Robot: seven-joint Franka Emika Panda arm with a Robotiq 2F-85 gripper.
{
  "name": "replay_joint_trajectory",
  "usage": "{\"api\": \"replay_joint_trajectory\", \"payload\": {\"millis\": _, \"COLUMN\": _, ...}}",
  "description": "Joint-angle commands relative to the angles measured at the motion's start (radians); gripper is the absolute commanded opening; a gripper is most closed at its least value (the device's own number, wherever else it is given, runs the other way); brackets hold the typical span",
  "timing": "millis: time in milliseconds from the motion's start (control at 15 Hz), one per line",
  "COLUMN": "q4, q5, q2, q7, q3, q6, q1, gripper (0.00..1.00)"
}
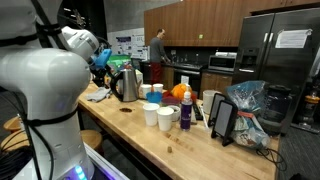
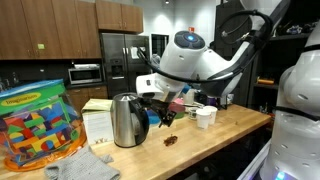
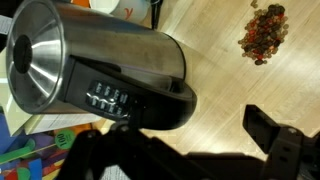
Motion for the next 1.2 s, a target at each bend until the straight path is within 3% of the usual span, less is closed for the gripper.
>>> {"api": "replay_joint_trajectory", "payload": {"millis": 0, "q4": 0.018, "q5": -0.047, "q2": 0.006, "q7": 0.032, "q3": 0.012, "q6": 0.004, "q1": -0.018, "gripper": 1.00}}
{"api": "replay_joint_trajectory", "payload": {"millis": 1133, "q4": 0.020, "q5": -0.069, "q2": 0.046, "q7": 0.051, "q3": -0.019, "q6": 0.065, "q1": -0.044, "gripper": 1.00}}
